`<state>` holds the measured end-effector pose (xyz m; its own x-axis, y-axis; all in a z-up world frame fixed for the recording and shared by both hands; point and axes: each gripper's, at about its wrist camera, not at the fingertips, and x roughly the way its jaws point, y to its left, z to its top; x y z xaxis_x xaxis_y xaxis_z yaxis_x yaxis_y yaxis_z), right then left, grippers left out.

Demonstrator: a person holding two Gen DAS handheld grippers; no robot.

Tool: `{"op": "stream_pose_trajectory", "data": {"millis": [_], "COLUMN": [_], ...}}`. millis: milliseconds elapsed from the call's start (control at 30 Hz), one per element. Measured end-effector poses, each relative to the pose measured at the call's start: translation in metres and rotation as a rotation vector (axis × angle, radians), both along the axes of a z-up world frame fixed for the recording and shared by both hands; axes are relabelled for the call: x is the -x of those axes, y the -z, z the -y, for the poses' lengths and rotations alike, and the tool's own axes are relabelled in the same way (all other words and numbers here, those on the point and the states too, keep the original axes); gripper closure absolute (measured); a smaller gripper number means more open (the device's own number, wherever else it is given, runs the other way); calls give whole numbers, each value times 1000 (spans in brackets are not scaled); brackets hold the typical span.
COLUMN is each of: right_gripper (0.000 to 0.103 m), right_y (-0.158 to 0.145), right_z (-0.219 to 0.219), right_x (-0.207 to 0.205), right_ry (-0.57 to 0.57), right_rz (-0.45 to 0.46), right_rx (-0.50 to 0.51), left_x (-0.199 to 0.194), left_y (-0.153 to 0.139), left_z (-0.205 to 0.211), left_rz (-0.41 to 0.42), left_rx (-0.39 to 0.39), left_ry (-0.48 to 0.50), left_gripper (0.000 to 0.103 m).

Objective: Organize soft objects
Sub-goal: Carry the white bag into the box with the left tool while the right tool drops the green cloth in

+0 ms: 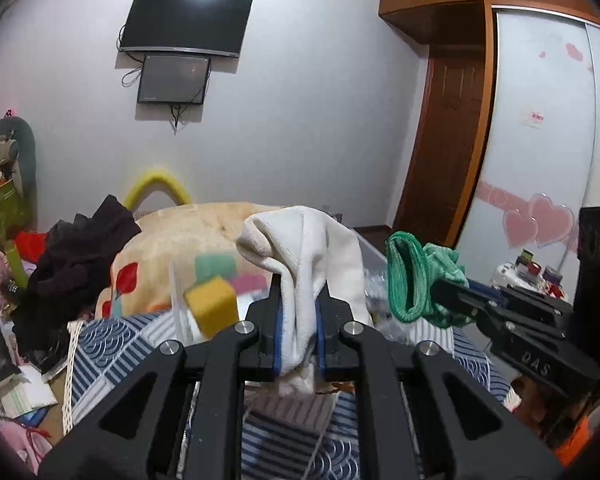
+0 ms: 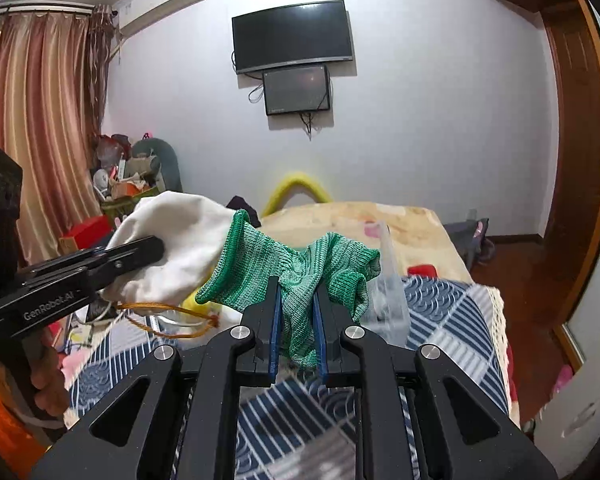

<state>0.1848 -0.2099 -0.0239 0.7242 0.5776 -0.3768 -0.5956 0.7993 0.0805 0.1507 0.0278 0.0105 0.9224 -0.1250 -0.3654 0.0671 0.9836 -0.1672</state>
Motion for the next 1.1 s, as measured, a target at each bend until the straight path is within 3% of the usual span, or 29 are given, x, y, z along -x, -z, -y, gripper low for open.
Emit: {"op": "stream_pose_trajectory", "data": {"millis": [133,400,533,633,767,833,1100], "right_gripper": [90,90,89,87,85,79,61], "right_y": [-2,14,30,41,45,41,9], "right_z": [-12,-41,-54,-59,-58,-54,-25], "right_x": [-10,-34,-50,-57,-57,-54,-29], "right_ry": [-5,-12,-2,-4,-6,-7,-1], "right_rz": [0,-53,-109,-147,-167,-170,-73], "right_rx": [-1,62,109,141,153,141,92], "left_x": [-27,-70,-75,-70,-60,-55,-20], "left_y": [6,42,50,50,45,40,13], "left_z": [4,5,1,-1,2,2,1], "left_rz": [-24,-148,-184,-177,-155,-141,-54], "left_rx": [-27,-31,-13,-19,-44,-50,-65], "left_ry": [-11,-14,-3,-4,-6,-7,-29], "left_gripper": [91,90,71,59,55,52,43]}}
